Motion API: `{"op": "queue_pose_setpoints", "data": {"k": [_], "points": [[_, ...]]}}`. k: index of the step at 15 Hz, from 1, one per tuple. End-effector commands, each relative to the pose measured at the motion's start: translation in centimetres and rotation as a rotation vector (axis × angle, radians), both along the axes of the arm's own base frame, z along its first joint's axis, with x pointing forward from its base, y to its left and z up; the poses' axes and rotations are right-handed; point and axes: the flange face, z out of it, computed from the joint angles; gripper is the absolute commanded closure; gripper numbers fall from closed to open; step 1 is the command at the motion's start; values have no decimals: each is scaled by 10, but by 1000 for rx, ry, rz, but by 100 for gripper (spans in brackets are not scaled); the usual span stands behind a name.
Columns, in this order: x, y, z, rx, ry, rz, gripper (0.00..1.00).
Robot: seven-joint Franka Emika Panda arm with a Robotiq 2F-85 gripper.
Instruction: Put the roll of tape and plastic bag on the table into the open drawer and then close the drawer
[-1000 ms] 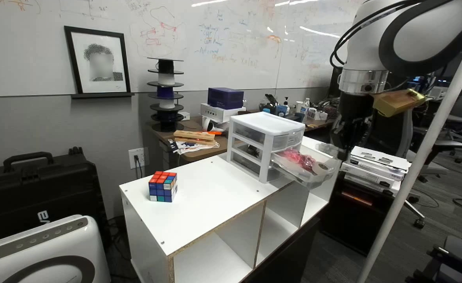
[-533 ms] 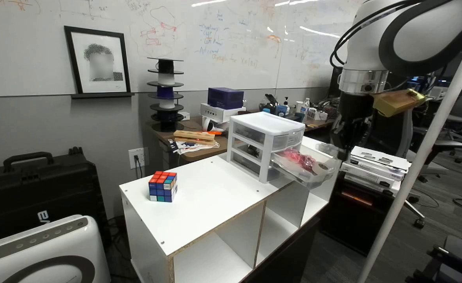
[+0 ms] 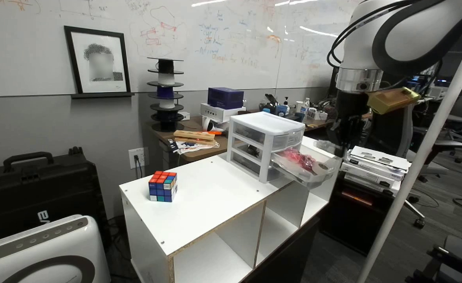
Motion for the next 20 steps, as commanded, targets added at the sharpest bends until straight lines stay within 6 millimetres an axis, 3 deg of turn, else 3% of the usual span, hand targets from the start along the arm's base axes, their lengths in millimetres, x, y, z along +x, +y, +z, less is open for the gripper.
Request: {"op": "queue_pose_setpoints", "data": {"k": [1,5,10,12,13,15,20], "points": [[33,-4,6,-13,-6,6,93],[56,7,-3,-10,21,43,91],[60,23,-19,-20,82,105,92],[60,26,-20,-24,89,113,88],[60,26,-20,-33,88,114,66],[58,26,-19,-48,88,120,56],[53,23,-18,-69,81,131,18]]}}
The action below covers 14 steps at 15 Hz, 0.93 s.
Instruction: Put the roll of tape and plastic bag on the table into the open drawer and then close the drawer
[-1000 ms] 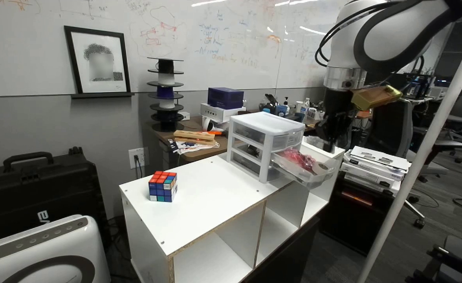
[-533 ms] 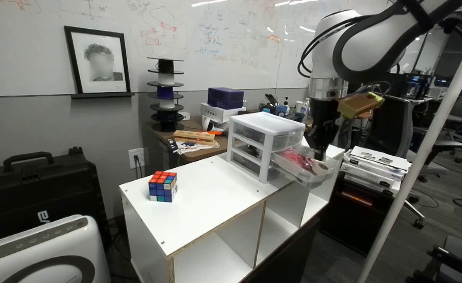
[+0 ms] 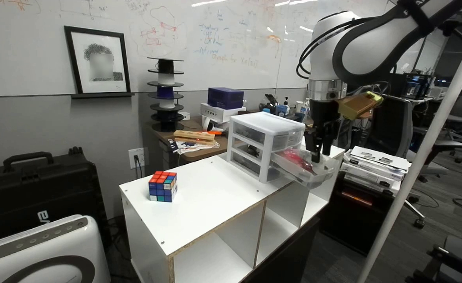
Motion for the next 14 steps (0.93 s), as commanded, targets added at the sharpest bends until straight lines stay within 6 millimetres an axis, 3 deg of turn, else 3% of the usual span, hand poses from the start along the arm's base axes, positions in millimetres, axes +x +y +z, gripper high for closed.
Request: {"op": "queue_pose_setpoints", "data": {"k": [1,3,9,12,14], "points": [[-4,1,12,-21,-8,9,10],[-13,3,16,-20,-6,13,0],[-66,23,27,-28,4,64,0],[-95,28,25,-44,37,84,0],[-104,24,18,-41,58,97,0]]}}
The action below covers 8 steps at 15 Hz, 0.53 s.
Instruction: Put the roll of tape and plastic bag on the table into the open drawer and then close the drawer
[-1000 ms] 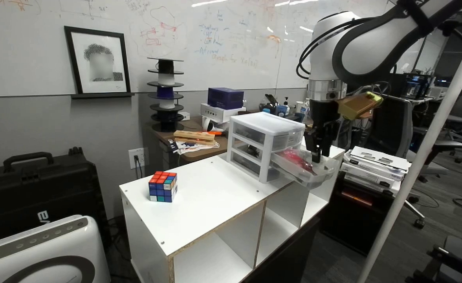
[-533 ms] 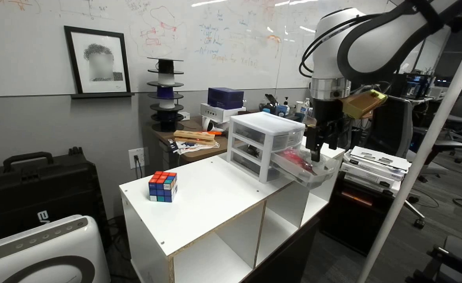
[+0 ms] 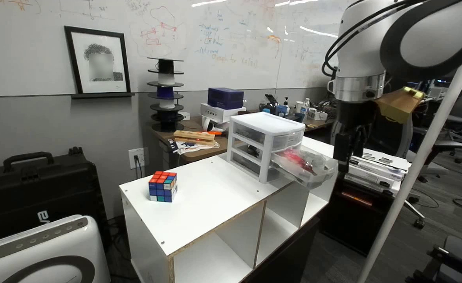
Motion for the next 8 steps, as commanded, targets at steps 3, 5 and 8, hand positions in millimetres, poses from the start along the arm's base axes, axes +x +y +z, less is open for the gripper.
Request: {"op": "queue_pose_setpoints", "data": {"k": [3,5,8], "points": [[-22,-15,-12,-24,27,18,0],[-15,-26,-22,-28,27,16,0],[-23,-34,-37,-23,3,14,35]]}}
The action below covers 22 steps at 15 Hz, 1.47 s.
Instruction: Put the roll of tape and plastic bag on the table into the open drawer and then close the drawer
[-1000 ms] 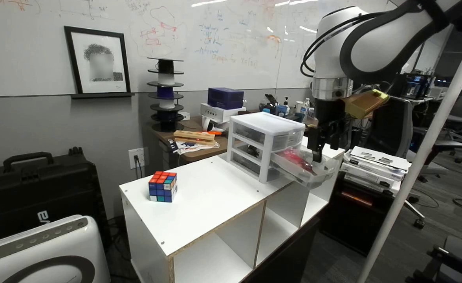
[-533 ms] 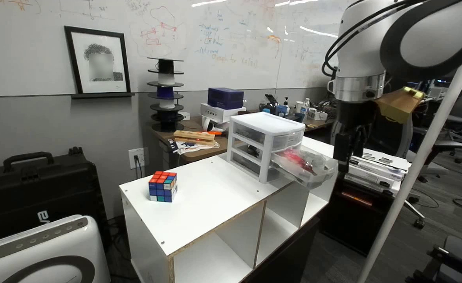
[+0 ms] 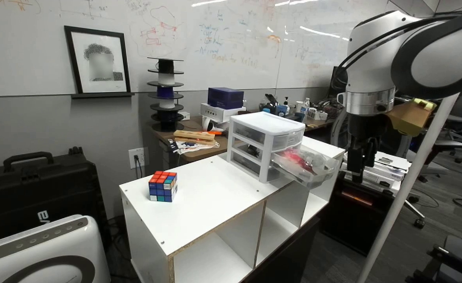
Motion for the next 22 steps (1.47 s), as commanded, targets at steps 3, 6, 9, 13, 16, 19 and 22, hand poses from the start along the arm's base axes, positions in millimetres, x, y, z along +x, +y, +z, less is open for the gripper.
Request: {"op": "queue_pose_setpoints", "data": {"k": [3,6,9,13,16,19,22], "points": [[1,-6,-22,24,-37,36,58],[4,-2,-30,17,-61,61,81],[10,-4,-34,-10,-110,88,97],[16,-5,-34,-35,-184,65,94],[19,-7,-33,-58,-237,38,94],[22,-7,-33,-80,-287,11,94],[22,-7,-33,-88,-314,-15,94]]}}
